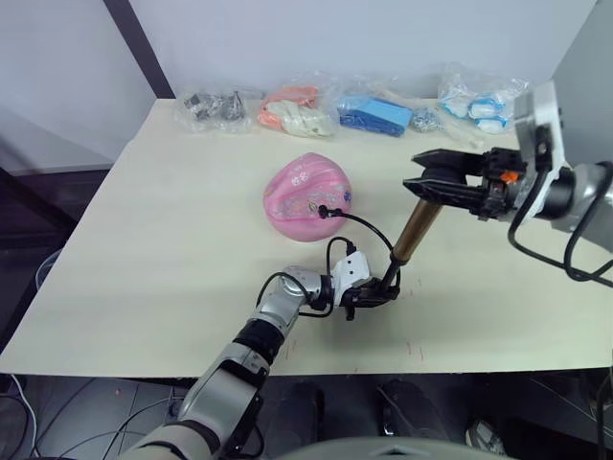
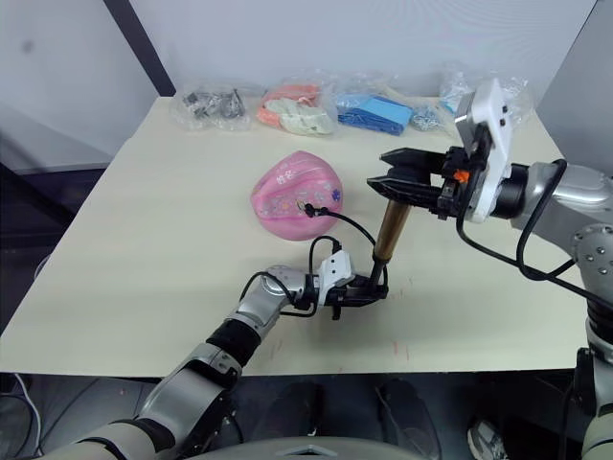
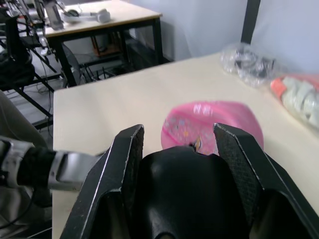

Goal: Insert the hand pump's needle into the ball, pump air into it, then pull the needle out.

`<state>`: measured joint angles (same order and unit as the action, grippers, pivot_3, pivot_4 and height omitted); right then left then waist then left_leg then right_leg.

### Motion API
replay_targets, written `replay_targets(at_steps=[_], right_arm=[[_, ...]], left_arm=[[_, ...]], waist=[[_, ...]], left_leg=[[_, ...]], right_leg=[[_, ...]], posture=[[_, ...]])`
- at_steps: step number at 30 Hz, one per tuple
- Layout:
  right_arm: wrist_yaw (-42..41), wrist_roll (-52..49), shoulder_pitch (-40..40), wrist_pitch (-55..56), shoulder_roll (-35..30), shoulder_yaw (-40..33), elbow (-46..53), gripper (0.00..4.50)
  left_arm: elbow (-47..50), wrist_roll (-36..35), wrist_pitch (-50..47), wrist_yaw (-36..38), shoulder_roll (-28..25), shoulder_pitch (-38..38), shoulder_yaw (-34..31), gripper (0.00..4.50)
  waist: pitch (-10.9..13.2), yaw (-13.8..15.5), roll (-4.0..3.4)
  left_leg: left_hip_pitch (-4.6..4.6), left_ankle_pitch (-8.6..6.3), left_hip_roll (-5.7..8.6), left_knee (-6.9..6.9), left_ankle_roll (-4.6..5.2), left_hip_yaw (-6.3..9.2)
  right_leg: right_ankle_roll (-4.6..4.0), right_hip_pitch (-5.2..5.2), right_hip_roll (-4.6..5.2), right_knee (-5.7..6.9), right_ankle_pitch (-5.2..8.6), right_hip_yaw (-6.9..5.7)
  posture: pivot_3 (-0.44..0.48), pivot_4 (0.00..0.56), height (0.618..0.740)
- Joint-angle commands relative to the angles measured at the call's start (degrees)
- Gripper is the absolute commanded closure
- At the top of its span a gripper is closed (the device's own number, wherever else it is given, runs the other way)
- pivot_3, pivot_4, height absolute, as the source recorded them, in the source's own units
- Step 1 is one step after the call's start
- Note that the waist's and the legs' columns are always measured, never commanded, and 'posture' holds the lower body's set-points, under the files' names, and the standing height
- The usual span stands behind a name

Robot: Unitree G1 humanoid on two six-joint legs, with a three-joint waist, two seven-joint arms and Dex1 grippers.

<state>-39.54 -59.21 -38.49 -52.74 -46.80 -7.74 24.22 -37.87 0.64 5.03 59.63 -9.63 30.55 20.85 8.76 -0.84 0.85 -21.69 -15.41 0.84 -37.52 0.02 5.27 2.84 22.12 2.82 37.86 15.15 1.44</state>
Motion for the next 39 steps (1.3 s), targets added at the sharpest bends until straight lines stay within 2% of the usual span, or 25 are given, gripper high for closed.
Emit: replay_targets(at_steps=[1, 6, 12, 17, 24, 29, 35, 39], right_arm=[[1.83, -1.64, -2.77, 0.65, -0.28, -4.16, 1.73, 2.76], [2.01, 2.13, 1.89, 1.82, 1.86, 0.99, 4.03, 2.76], [1.65, 14.37, 11.34, 7.71, 4.19, 11.91, 6.47, 2.76], [1.79, 22.58, 17.56, 12.38, 6.93, 18.35, 4.51, 2.76], [1.12, 33.06, 23.25, 18.73, 8.87, 24.72, -0.63, 2.76], [0.57, 32.64, 23.99, 19.78, 9.99, 22.29, 0.05, 2.76], [-1.85, 21.3, 16.24, 13.3, 7.44, 10.76, 5.53, 2.76], [-2.54, 13.66, 10.36, 7.48, 4.0, 4.44, 7.02, 2.76]], left_arm=[[-3.54, 2.02, -1.13, -0.97, -1.21, -1.44, 0.49, 3.38], [-4.32, 1.78, -0.14, -1.18, -0.74, -1.09, 0.27, 3.38], [-4.93, 1.78, 0.67, -1.71, 0.15, -0.82, 0.24, 3.38], [-5.07, 1.85, 0.86, -1.73, 0.7, -0.65, 0.12, 3.38], [-4.89, 1.44, 1.02, -1.48, 1.58, -0.99, -0.1, 3.38], [-5.55, 1.69, 1.43, -1.52, 2.13, -0.92, -0.03, 3.38], [-7.06, 1.61, 2.58, -1.15, 3.0, -0.09, -0.58, 3.38], [-8.71, 1.81, 3.26, -1.21, 4.01, 0.79, -0.93, 3.38]], waist=[[0.0, 0.03, 0.0], [-0.02, 0.06, 0.02], [-0.17, 0.04, 0.07], [-0.26, 0.03, 0.1], [-0.36, 0.16, 0.15], [-0.47, 0.17, 0.17], [-0.29, 0.44, 0.05], [-0.14, 0.68, -0.12]], left_leg=[[-0.02, 0.0, 0.0, 0.0, 0.0, -0.01], [-0.03, 0.0, 0.0, 0.0, 0.0, -0.02], [0.15, 0.0, 0.02, 0.0, 0.0, -0.03], [0.58, 0.0, 0.03, 0.03, 0.0, -0.05], [0.6, 0.0, 0.06, 0.06, 0.0, -0.05], [0.71, 0.0, 0.06, 0.1, 0.0, -0.02], [0.58, 0.0, 0.07, 0.1, 0.0, 0.02], [0.0, 0.01, 0.16, -0.04, 0.0, 0.17]], right_leg=[[0.0, 0.03, 0.01, 0.01, 0.0, 0.0], [0.0, 0.04, 0.02, 0.01, 0.0, 0.01], [0.02, -0.12, 0.0, 0.01, 0.01, -0.01], [0.07, -0.56, 0.0, -0.07, 0.05, 0.0], [0.06, -0.58, 0.01, -0.11, 0.04, 0.01], [0.14, -0.69, 0.01, -0.16, 0.09, -0.01], [0.06, -0.63, 0.06, -0.21, 0.04, -0.02], [0.09, -0.19, 0.14, -0.2, -0.01, -0.17]], posture=[[0.0, 0.15, 0.738], [0.0, 0.15, 0.738], [0.0, 0.15, 0.738], [0.0, 0.15, 0.738], [0.0, 0.15, 0.738], [0.0, 0.15, 0.738], [0.0, 0.15, 0.738], [0.0, 0.15, 0.738]])
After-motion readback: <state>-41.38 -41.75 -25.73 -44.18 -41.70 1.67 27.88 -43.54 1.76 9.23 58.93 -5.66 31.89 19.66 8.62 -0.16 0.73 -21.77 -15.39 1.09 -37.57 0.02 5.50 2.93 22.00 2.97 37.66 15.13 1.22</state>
